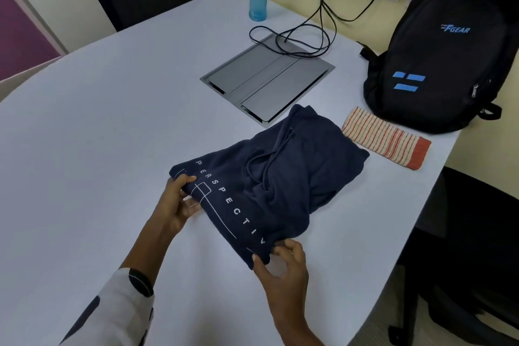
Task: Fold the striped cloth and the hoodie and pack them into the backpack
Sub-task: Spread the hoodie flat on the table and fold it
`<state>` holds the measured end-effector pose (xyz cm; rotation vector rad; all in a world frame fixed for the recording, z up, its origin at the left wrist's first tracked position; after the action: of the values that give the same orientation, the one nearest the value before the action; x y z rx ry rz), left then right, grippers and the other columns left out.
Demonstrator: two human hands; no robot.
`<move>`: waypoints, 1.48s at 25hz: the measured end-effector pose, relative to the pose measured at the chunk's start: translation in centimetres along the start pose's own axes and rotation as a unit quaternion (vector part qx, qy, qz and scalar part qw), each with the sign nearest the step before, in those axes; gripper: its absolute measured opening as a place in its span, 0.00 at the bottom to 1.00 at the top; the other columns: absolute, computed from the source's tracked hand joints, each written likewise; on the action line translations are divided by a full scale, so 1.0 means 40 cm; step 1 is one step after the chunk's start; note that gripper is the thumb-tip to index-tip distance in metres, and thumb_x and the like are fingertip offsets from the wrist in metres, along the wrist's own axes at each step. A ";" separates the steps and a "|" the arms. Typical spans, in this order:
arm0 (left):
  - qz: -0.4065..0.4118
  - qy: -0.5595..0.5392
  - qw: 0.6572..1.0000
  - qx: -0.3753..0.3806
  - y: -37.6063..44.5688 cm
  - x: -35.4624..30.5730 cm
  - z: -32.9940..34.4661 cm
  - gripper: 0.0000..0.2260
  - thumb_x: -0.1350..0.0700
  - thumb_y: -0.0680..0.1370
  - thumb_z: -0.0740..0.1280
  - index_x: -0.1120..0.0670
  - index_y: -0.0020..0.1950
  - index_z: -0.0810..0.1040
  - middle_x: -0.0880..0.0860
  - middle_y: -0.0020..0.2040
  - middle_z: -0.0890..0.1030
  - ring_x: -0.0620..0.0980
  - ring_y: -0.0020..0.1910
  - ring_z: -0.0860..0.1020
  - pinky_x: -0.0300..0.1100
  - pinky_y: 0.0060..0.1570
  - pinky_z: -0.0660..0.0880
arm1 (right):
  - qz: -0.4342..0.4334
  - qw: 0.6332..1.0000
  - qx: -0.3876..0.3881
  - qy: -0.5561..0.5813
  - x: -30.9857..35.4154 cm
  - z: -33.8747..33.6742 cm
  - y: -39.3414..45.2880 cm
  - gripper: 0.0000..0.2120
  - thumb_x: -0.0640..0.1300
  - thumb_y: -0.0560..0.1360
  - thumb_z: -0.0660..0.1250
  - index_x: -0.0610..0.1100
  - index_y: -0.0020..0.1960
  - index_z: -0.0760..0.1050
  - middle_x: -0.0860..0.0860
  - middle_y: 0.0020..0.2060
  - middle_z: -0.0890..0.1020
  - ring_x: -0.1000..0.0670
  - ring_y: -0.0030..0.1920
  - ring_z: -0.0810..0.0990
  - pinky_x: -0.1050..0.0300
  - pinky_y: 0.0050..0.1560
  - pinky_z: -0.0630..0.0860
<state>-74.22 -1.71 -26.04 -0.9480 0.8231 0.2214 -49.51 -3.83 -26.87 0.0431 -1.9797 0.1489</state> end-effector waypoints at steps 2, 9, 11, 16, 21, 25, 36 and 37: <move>0.034 0.003 0.999 -0.012 -0.017 -0.011 0.038 0.18 0.59 0.74 0.67 0.50 0.62 0.70 0.55 0.54 0.79 0.55 0.47 0.81 0.50 0.42 0.81 | -0.037 0.999 -0.005 0.031 0.036 -0.049 0.042 0.16 0.40 0.66 0.78 0.56 0.43 0.74 0.58 0.43 0.81 0.58 0.48 0.79 0.70 0.47 0.76; 0.095 0.064 0.993 -0.037 -0.043 -0.106 0.306 0.13 0.50 0.78 0.66 0.55 0.57 0.71 0.60 0.43 0.80 0.55 0.35 0.83 0.47 0.37 0.82 | 0.073 0.973 0.002 0.220 0.112 -0.263 0.280 0.17 0.38 0.65 0.76 0.49 0.50 0.75 0.53 0.37 0.86 0.52 0.40 0.85 0.60 0.42 0.81; 0.098 0.081 0.991 -0.035 -0.036 -0.120 0.405 0.11 0.49 0.79 0.62 0.57 0.53 0.72 0.61 0.41 0.80 0.56 0.35 0.83 0.47 0.39 0.82 | 0.082 0.968 -0.014 0.236 0.113 -0.314 0.354 0.17 0.39 0.64 0.76 0.47 0.50 0.75 0.49 0.37 0.86 0.49 0.39 0.86 0.60 0.40 0.81; 0.099 0.077 0.992 0.011 0.039 -0.143 0.620 0.04 0.62 0.80 0.56 0.61 0.52 0.69 0.65 0.43 0.79 0.57 0.36 0.84 0.45 0.35 0.82 | 0.095 0.953 -0.009 0.287 0.093 -0.396 0.543 0.05 0.36 0.71 0.71 0.42 0.46 0.80 0.48 0.41 0.86 0.49 0.44 0.85 0.59 0.42 0.81; 0.095 0.166 0.981 0.030 0.177 -0.128 0.776 0.06 0.67 0.80 0.58 0.58 0.45 0.67 0.59 0.32 0.83 0.53 0.33 0.84 0.45 0.36 0.82 | 0.146 0.931 -0.040 0.331 0.018 -0.429 0.719 0.05 0.36 0.73 0.69 0.40 0.49 0.80 0.55 0.43 0.86 0.53 0.47 0.84 0.58 0.44 0.82; 0.078 0.299 0.951 0.014 0.304 -0.098 0.841 0.04 0.63 0.78 0.64 0.57 0.46 0.70 0.53 0.26 0.82 0.45 0.24 0.80 0.37 0.27 0.79 | 0.225 0.915 -0.099 0.319 -0.087 -0.417 0.840 0.06 0.35 0.73 0.71 0.41 0.48 0.75 0.49 0.46 0.83 0.49 0.45 0.84 0.57 0.40 0.81; 0.321 0.519 0.791 0.042 0.350 0.012 0.827 0.15 0.56 0.75 0.68 0.52 0.61 0.71 0.50 0.46 0.79 0.47 0.43 0.78 0.38 0.45 0.73 | 0.194 0.972 -0.058 0.118 -0.175 -0.364 0.918 0.06 0.37 0.74 0.70 0.44 0.40 0.75 0.46 0.43 0.82 0.46 0.46 0.82 0.53 0.43 0.81; 0.356 0.560 0.744 0.087 0.328 0.023 0.816 0.15 0.53 0.75 0.66 0.52 0.61 0.72 0.50 0.52 0.78 0.48 0.50 0.77 0.41 0.51 0.73 | 0.175 0.981 -0.050 0.073 -0.162 -0.365 0.910 0.04 0.38 0.74 0.69 0.44 0.42 0.76 0.48 0.44 0.81 0.47 0.47 0.80 0.53 0.45 0.80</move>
<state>-63.07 31.65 -24.78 -0.4596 2.2982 0.2080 -37.22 33.83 -30.12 -0.3739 -1.8304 0.2731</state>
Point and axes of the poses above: each hand's wrist, its own y-axis towards the middle knuckle, its own z-axis out of the palm, x = y × z, the point moved 2 cm from there along y, towards the middle knuckle
